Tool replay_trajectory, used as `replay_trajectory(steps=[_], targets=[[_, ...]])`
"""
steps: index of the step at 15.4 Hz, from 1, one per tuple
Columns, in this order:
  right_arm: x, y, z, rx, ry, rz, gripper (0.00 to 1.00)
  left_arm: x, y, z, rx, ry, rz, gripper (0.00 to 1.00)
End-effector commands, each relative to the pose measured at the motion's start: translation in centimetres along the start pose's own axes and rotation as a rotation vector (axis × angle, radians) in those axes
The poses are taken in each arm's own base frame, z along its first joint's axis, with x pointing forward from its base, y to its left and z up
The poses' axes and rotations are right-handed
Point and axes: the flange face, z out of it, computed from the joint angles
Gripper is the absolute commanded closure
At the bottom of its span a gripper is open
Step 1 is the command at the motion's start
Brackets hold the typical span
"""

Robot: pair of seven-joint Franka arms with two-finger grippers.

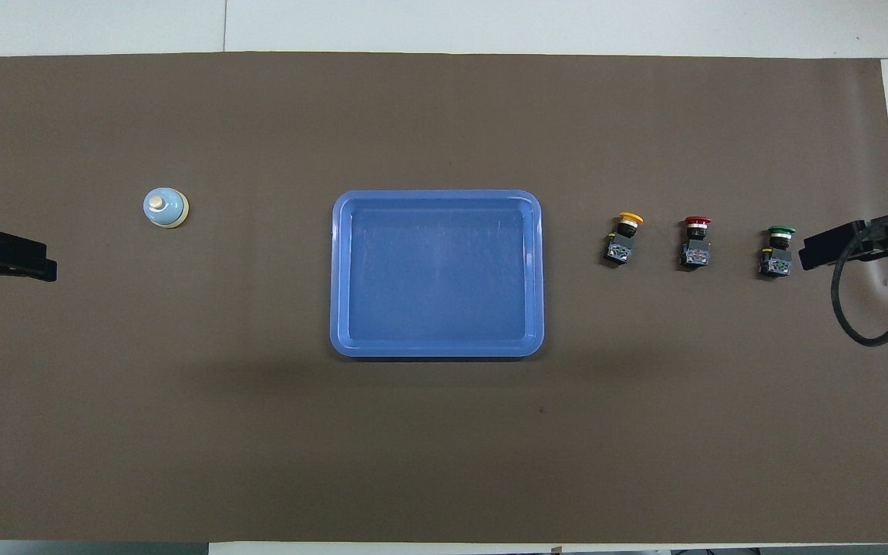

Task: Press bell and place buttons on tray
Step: 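Move the left gripper toward the silver bell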

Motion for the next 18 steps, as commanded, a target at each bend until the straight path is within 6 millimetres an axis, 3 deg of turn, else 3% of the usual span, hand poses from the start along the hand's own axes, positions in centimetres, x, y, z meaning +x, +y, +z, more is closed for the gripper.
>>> replay_trajectory(steps=[1,7,8,10,11,13,15,18], targets=[[-0.8,0.2,-0.1,0.025,-0.005,-0.008,0.00,-0.5,-0.1,0.1,-0.008,-0.004,0.001,0.00],[-0.8,0.1,-0.1,0.025,-0.005,-0.009,0.00,0.1,0.4,-0.1,-0.009,0.035,-0.005,0.00],[-0.8,0.2,-0.1,0.025,-0.005,-0.008,0.00,1.1,0.4,-0.2,-0.009,0.116,0.000,0.06],[-0.8,0.2,-0.1,0.025,-0.005,-0.008,0.00,1.9,0.2,1.8,-0.009,0.131,0.002,0.86],[-0.8,0.2,-0.1,0.025,-0.005,-0.008,0.00,2.9,0.0,3.4,-0.010,0.112,-0.015,1.00],[-0.8,0.2,-0.1,0.025,-0.005,-0.008,0.00,5.1,-0.1,6.4,-0.009,0.121,-0.029,1.00],[-0.8,0.2,-0.1,0.025,-0.005,-0.008,0.00,8.7,0.3,11.6,-0.006,0.106,-0.025,1.00],[-0.8,0.1,-0.1,0.025,-0.005,-0.009,0.00,12.5,0.3,17.4,-0.006,0.153,-0.023,1.00]])
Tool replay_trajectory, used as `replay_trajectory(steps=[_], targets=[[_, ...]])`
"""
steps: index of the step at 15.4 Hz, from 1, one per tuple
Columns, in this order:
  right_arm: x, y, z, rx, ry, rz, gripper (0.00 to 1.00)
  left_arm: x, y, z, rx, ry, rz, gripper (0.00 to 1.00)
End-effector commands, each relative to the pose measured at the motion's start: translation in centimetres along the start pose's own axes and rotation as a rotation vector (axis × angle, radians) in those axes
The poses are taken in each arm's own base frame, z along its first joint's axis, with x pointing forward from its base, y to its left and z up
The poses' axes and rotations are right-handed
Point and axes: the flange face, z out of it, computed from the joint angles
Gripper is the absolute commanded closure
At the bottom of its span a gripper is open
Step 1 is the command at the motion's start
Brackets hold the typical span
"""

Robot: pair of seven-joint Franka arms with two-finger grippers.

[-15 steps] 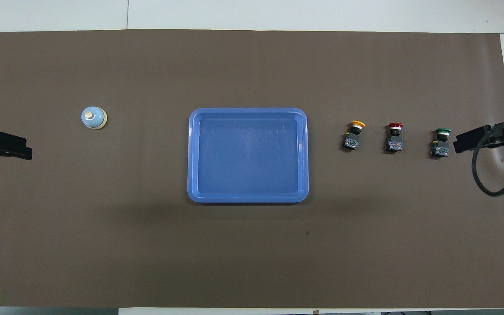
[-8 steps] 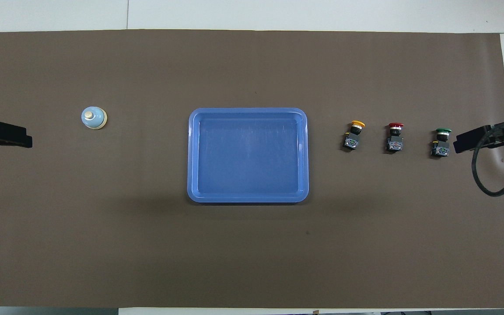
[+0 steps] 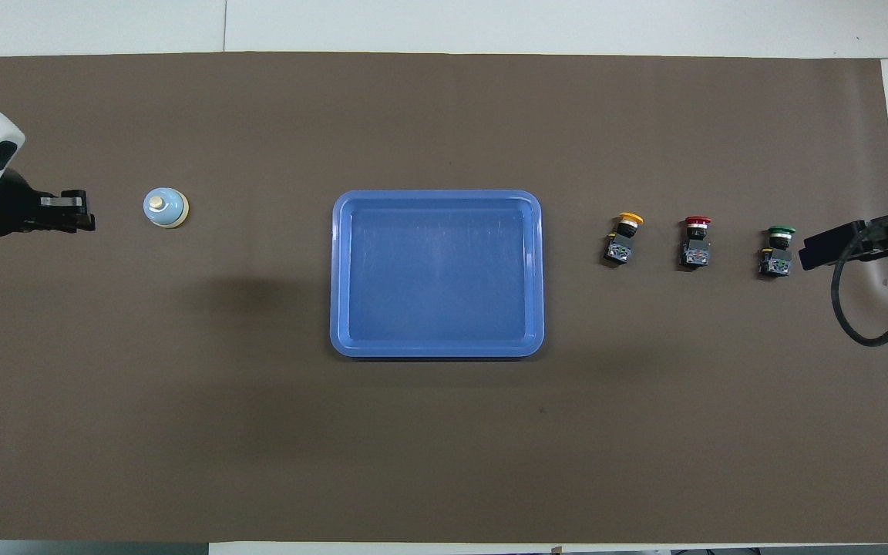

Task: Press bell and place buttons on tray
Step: 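Press down on the bell top with the left gripper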

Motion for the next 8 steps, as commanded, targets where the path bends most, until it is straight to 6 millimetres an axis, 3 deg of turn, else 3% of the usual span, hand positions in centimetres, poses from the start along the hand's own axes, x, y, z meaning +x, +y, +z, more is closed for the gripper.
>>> replay_trajectory(steps=[1,5,8], targets=[[-0.8,0.3,-0.1,0.025,-0.005,-0.006,0.00,2.7,0.2,4.6,-0.005,0.028,-0.011,1.00],[-0.8,0.2,-0.1,0.023,-0.005,-0.008,0.00,3.2,0.1,8.9,-0.003,0.003,-0.015,1.00],[-0.8,0.1,-0.1,0.025,-0.005,-0.009,0.00,3.4,-0.1,9.2,-0.003,0.009,-0.017,1.00]])
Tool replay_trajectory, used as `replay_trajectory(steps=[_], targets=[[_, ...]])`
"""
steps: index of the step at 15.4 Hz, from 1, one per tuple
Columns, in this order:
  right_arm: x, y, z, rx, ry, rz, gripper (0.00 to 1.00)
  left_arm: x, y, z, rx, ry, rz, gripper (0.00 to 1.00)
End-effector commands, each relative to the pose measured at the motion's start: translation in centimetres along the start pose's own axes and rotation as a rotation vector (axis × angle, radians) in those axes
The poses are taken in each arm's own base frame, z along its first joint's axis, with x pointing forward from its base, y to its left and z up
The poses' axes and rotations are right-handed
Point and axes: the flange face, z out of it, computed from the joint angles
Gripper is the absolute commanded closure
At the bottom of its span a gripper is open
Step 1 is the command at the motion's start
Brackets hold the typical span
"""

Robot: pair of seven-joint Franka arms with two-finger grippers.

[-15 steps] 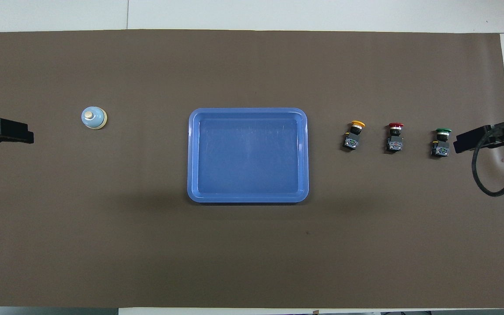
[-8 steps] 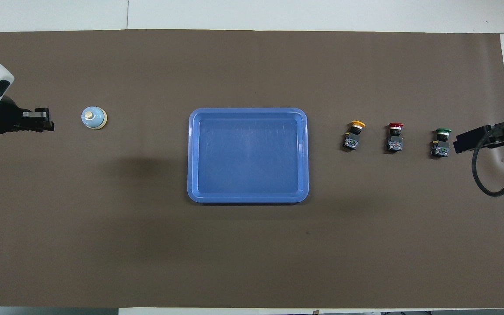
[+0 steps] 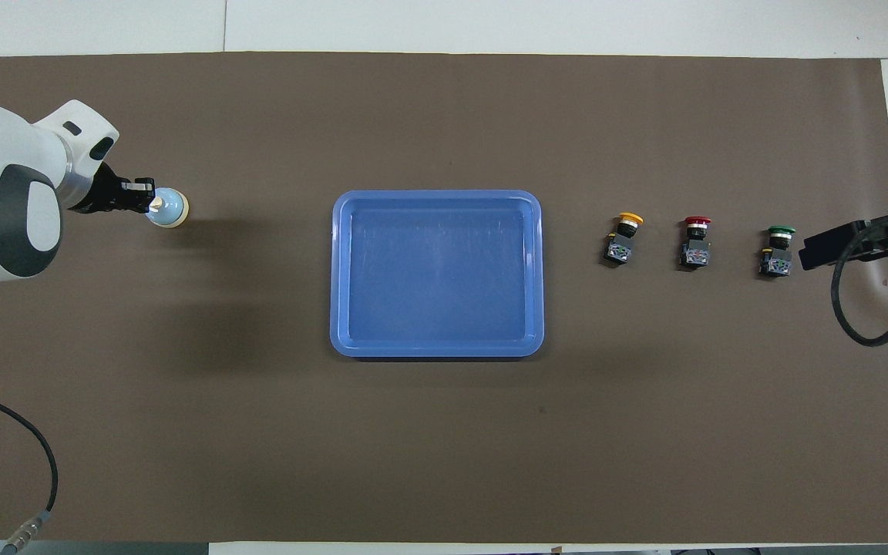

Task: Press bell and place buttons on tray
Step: 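Press down on the bell top with the left gripper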

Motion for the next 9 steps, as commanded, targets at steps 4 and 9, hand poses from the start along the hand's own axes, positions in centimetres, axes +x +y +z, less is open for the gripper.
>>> replay_trajectory(steps=[4,9], targets=[[-0.8,0.3,-0.1,0.025,-0.005,-0.006,0.00,0.9,0.1,0.9,-0.005,0.036,-0.015,1.00],[-0.8,0.3,-0.1,0.025,-0.005,-0.006,0.00,0.2,0.2,3.7,-0.007,0.093,-0.018,1.00]])
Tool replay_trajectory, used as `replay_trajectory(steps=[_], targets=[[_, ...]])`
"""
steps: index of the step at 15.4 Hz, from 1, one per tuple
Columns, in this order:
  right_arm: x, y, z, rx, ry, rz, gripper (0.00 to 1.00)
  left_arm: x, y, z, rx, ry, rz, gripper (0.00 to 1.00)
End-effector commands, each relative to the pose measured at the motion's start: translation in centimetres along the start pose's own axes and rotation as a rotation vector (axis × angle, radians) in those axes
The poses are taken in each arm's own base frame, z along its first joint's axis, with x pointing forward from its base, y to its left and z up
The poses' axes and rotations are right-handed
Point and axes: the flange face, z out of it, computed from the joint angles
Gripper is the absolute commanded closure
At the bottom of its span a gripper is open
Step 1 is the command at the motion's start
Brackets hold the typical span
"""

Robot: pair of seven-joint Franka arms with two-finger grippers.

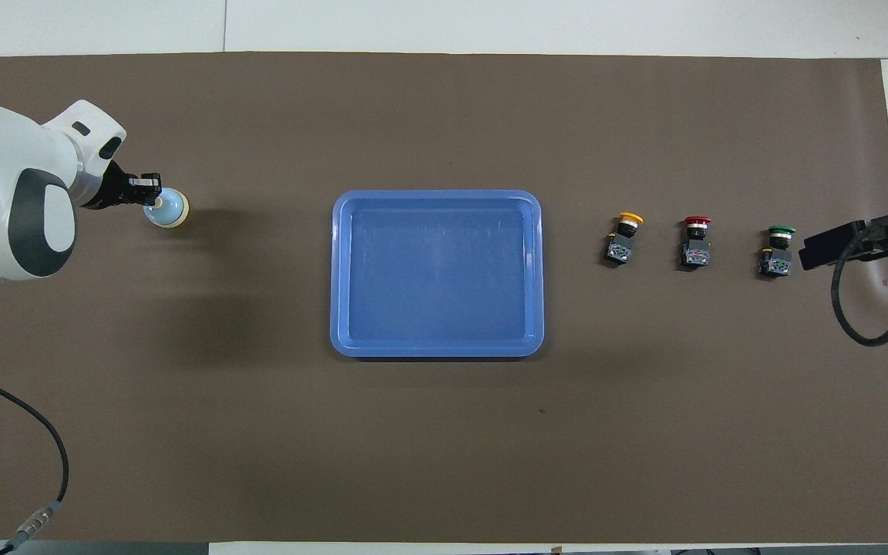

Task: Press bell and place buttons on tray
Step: 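Press down on the bell top with the left gripper, then raise the left gripper off the bell back to rest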

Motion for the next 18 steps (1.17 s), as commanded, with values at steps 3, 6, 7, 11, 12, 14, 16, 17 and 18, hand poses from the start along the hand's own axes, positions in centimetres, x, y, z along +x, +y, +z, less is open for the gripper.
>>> replay_trajectory(steps=[3,6,7,11,12,14,16,17,18], targets=[[-0.8,0.1,-0.1,0.023,-0.005,-0.009,0.00,-0.8,0.1,2.0,-0.005,0.058,-0.012,1.00],[-0.8,0.3,-0.1,0.025,-0.004,-0.006,0.00,0.7,0.2,-1.4,-0.005,-0.010,-0.007,1.00],[-0.8,0.1,-0.1,0.025,-0.005,-0.009,0.00,1.1,0.3,-3.3,-0.005,-0.033,-0.006,1.00],[-0.8,0.3,-0.1,0.025,-0.004,-0.006,0.00,-0.9,0.2,-13.3,-0.006,-0.090,-0.002,1.00],[-0.8,0.2,-0.1,0.025,-0.005,-0.008,0.00,-2.0,0.3,-15.6,-0.007,-0.110,0.001,0.83],[-0.8,-0.2,-0.1,0.024,-0.003,-0.015,0.00,-3.9,0.1,-19.8,-0.007,-0.122,0.004,0.36],[-0.8,-0.2,-0.1,0.024,-0.003,-0.015,0.00,-6.0,0.2,-23.6,-0.008,-0.130,0.008,0.10],[-0.8,-0.1,-0.1,0.024,-0.003,-0.012,0.00,-6.8,0.3,-24.6,-0.008,-0.142,0.007,0.00],[-0.8,-0.1,-0.1,0.024,-0.003,-0.014,0.00,-7.5,0.4,-25.4,-0.008,-0.153,0.011,0.00]])
